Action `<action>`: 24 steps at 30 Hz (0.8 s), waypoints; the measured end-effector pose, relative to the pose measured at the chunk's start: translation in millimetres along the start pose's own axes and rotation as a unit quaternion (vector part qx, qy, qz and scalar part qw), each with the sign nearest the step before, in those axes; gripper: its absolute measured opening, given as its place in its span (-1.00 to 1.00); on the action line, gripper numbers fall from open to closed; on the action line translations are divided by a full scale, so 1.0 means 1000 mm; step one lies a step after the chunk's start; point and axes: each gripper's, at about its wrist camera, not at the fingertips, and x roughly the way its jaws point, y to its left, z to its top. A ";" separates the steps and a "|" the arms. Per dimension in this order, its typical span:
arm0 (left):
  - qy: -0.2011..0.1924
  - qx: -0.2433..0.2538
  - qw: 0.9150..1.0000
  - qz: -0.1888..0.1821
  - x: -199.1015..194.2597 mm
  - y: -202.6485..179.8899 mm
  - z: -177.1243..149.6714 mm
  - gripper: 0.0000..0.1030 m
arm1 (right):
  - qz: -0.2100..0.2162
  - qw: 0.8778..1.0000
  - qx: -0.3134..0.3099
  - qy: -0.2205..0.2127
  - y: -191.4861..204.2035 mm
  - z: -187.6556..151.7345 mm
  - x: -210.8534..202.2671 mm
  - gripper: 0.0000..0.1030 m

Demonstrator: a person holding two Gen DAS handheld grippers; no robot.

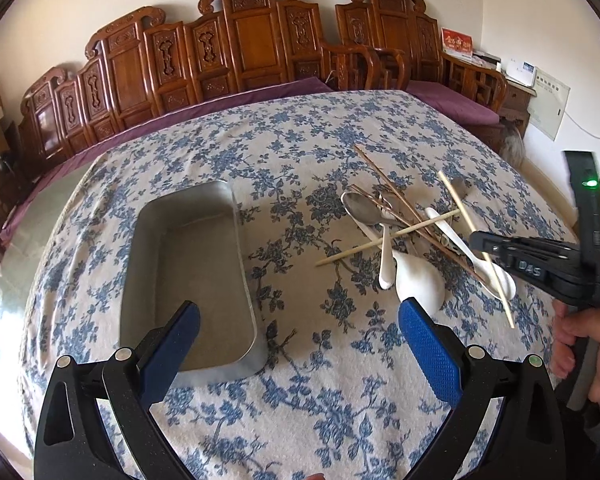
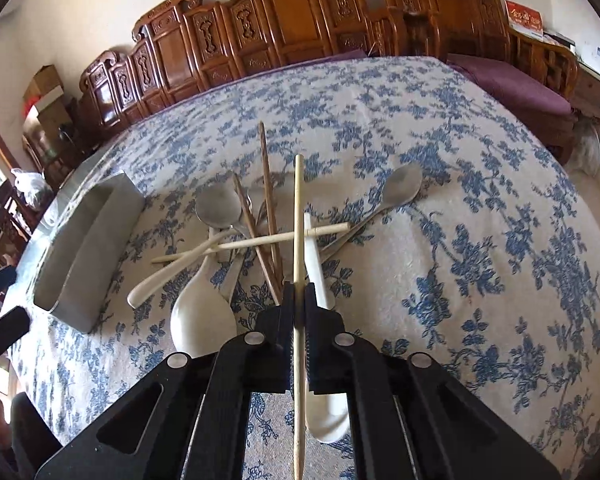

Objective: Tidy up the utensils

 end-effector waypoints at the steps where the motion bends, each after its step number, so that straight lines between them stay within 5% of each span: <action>1: 0.002 0.000 1.000 -0.001 0.003 -0.001 0.002 0.86 | 0.000 1.000 -0.001 -0.005 -0.001 0.002 -0.003 -0.88; 8: 0.027 -0.010 0.999 -0.043 0.035 -0.012 0.017 0.77 | 0.000 1.000 0.011 -0.029 -0.015 0.011 -0.016 -0.88; 13: 0.050 -0.011 0.995 -0.082 0.059 -0.025 0.026 0.43 | 0.000 0.999 0.007 -0.031 -0.015 0.011 -0.016 -0.88; 20: 0.077 -0.002 0.992 -0.102 0.088 -0.042 0.038 0.20 | 0.006 0.999 0.011 -0.036 -0.014 0.013 -0.017 -0.88; 24: 0.106 -0.018 0.987 -0.119 0.104 -0.041 0.036 -0.16 | 0.010 0.999 0.013 -0.040 -0.014 0.016 -0.019 -0.88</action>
